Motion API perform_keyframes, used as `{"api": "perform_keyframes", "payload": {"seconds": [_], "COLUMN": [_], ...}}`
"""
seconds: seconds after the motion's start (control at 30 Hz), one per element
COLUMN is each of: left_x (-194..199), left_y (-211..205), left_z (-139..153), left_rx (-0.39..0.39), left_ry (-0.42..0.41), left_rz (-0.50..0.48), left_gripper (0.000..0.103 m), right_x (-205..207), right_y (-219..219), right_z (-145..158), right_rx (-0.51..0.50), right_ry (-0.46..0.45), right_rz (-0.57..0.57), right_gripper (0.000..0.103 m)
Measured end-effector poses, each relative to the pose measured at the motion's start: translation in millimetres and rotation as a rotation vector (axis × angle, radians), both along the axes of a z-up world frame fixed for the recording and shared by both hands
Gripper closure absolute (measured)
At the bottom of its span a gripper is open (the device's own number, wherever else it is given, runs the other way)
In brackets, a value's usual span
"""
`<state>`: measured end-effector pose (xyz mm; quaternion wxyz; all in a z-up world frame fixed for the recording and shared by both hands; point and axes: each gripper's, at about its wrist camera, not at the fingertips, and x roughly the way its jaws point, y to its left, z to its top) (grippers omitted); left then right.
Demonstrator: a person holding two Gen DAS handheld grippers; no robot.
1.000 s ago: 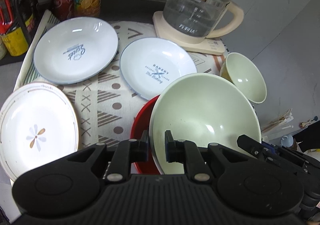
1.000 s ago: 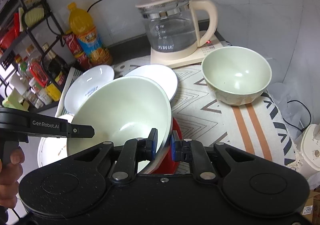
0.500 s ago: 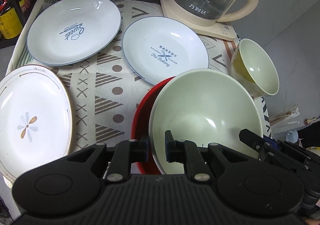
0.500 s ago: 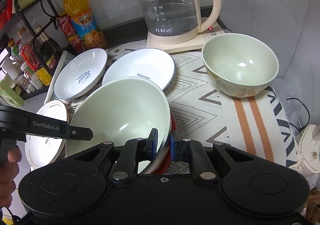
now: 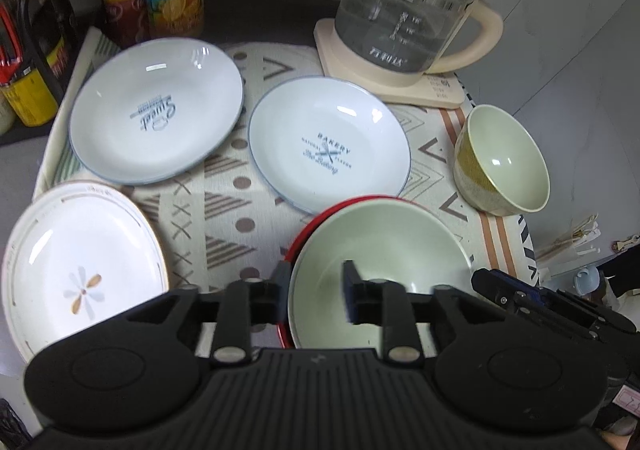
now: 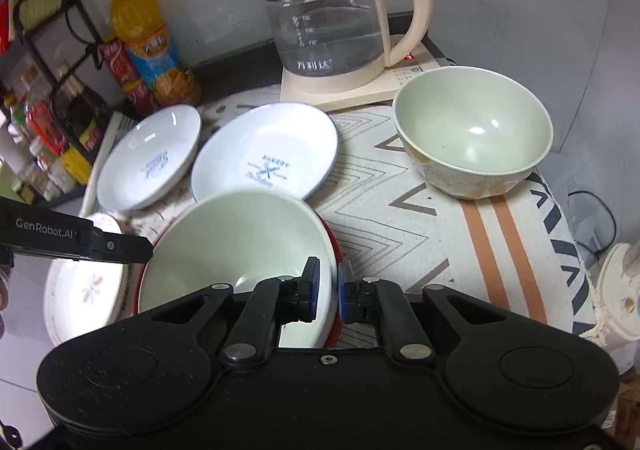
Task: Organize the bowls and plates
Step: 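Open both grippers to release the bowl inside the red bowl, then close both grippers on the rim of the smaller pale green bowl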
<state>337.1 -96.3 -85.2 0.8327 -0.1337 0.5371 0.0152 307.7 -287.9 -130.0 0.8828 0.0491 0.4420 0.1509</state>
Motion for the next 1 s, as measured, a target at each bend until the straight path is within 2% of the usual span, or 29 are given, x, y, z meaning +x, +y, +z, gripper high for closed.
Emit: {"api": "perform_keyframes", "payload": {"seconds": [0.03, 0.17, 0.27, 0.3, 0.37, 0.53, 0.73, 1.0], "left_x": [0, 3, 7, 9, 12, 21, 34, 56], "left_y": [0, -6, -11, -14, -19, -34, -53, -77], "left_z": [2, 11, 14, 15, 16, 17, 19, 21], "left_rx": [0.006, 0.025, 0.031, 0.034, 0.043, 0.04, 0.031, 0.005], "left_ry": [-0.008, -0.03, -0.044, -0.046, -0.051, -0.067, -0.087, -0.113], "left_rz": [0.0, -0.01, -0.023, -0.028, -0.041, -0.078, -0.11, -0.158], "left_gripper": [0.059, 0.041, 0.036, 0.034, 0.027, 0.026, 0.026, 0.026], "right_x": [0, -1, -3, -3, -4, -6, -9, -6], "right_y": [-1, -7, -15, -17, -23, -42, -64, -88], "right_z": [3, 11, 15, 17, 18, 22, 24, 28], "right_rx": [0.013, 0.033, 0.051, 0.054, 0.057, 0.075, 0.061, 0.052], "right_ry": [-0.004, -0.024, -0.036, -0.04, -0.046, -0.063, -0.075, -0.094], "right_rz": [-0.003, -0.026, -0.058, -0.068, -0.089, -0.159, -0.226, -0.314], "right_gripper": [0.087, 0.067, 0.05, 0.048, 0.038, 0.018, 0.012, 0.012]}}
